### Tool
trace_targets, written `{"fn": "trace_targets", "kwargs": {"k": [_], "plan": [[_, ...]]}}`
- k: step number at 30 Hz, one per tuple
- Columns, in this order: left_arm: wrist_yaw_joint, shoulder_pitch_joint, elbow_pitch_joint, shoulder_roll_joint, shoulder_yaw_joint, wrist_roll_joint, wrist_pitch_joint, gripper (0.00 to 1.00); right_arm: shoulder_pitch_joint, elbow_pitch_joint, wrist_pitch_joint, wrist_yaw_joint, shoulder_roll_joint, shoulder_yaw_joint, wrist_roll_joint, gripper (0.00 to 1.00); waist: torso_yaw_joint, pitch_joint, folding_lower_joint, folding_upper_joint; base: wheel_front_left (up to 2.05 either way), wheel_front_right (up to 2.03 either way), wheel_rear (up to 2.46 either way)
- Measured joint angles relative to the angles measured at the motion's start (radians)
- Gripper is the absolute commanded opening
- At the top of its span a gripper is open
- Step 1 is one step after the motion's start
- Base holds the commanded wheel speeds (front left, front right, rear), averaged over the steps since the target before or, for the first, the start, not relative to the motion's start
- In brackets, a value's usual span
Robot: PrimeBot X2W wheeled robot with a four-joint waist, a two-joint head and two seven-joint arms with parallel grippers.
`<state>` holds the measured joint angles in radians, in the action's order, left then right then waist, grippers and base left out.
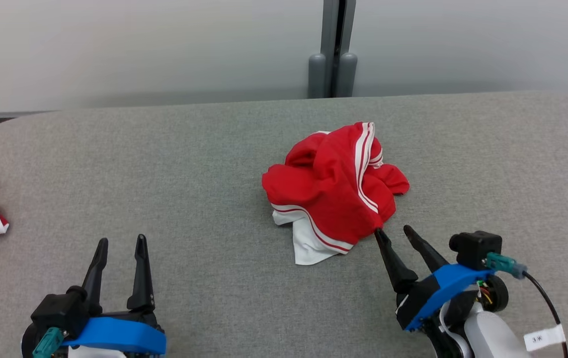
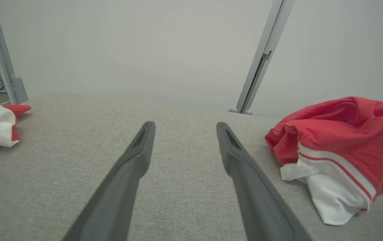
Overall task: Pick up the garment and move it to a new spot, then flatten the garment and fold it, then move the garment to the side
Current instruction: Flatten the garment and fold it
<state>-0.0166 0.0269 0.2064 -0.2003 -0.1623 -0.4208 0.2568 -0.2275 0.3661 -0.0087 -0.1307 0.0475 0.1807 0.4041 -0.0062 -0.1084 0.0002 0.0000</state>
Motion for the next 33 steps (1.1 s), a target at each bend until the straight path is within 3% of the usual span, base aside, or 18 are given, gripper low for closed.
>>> {"fn": "trace_targets", "kwargs": {"k": [7, 11, 12, 13, 14, 19, 24, 33], "plan": [[-0.001, 0.031, -0.001, 0.005, -0.016, 0.004, -0.004, 1.00, -0.150, 0.265, 0.024, 0.000, 0.001, 0.023, 0.078, 1.00, 0.051, -0.050, 0.0000, 0.0000, 0.00, 0.00, 0.00], [-0.003, 0.054, 0.003, 0.004, -0.015, 0.002, -0.004, 1.00, -0.222, 0.345, -0.017, 0.000, -0.001, 0.075, 0.108, 1.00, 0.081, -0.071, 0.0000, 0.0000, 0.00, 0.00, 0.00], [-0.003, 0.057, 0.003, 0.003, -0.015, 0.002, -0.004, 1.00, -0.238, 0.360, -0.031, 0.000, 0.000, 0.083, 0.111, 0.88, 0.087, -0.075, 0.0000, 0.0000, 0.00, 0.00, 0.00], [-0.003, 0.057, 0.003, 0.002, -0.013, 0.000, -0.004, 1.00, -0.250, 0.369, -0.049, 0.000, 0.000, 0.093, 0.115, 0.11, 0.091, -0.077, 0.0000, 0.0000, 0.00, 0.00, 0.00], [-0.005, 0.057, 0.006, 0.001, -0.013, -0.001, -0.004, 1.00, -0.260, 0.378, -0.069, 0.000, 0.000, 0.101, 0.114, 0.00, 0.094, -0.078, 0.0001, 0.0000, 0.00, 0.00, 0.00], [-0.004, 0.055, 0.016, 0.004, -0.011, -0.003, -0.001, 1.00, -0.280, 0.372, -0.122, 0.000, 0.000, 0.142, 0.119, 0.00, 0.096, -0.056, 0.0000, 0.0000, 0.00, 0.00, 0.00], [-0.003, 0.035, 0.021, 0.008, -0.008, -0.010, 0.001, 1.00, -0.317, 0.226, -0.140, 0.000, 0.001, 0.173, 0.100, 0.00, 0.083, -0.023, -0.0001, 0.0000, 0.00, 0.00, 0.00], [-0.003, 0.021, 0.009, 0.004, -0.005, -0.011, 0.002, 1.00, -0.566, -0.068, 0.017, 0.000, 0.009, 0.251, 0.042, 0.00, 0.058, -0.010, -0.0002, 0.0000, 0.00, 0.00, 0.00]]}}
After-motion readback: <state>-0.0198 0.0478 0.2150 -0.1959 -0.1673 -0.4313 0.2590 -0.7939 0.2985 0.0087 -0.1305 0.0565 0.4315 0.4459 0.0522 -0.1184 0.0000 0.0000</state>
